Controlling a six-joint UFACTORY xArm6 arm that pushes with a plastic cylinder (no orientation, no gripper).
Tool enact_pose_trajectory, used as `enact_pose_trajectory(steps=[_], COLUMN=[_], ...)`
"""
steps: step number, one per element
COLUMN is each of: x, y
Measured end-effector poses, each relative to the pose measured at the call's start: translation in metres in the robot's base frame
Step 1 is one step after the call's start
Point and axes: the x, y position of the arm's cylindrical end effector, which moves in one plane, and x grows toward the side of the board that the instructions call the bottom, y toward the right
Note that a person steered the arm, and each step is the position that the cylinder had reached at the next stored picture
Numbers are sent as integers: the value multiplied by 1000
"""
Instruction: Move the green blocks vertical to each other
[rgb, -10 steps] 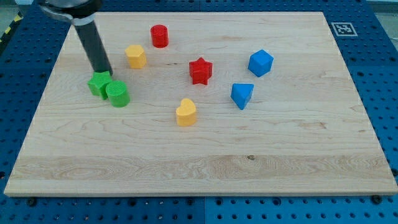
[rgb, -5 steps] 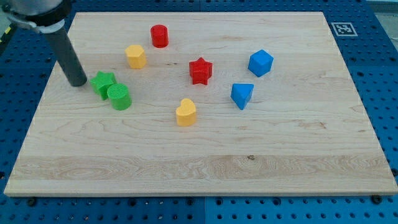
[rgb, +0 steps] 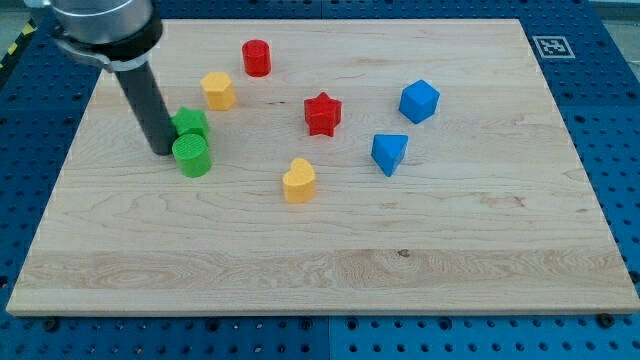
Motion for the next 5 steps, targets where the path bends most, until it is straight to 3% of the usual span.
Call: enact_pose_trajectory(steps=[3, 5], x=[-3, 29], y=[24, 7])
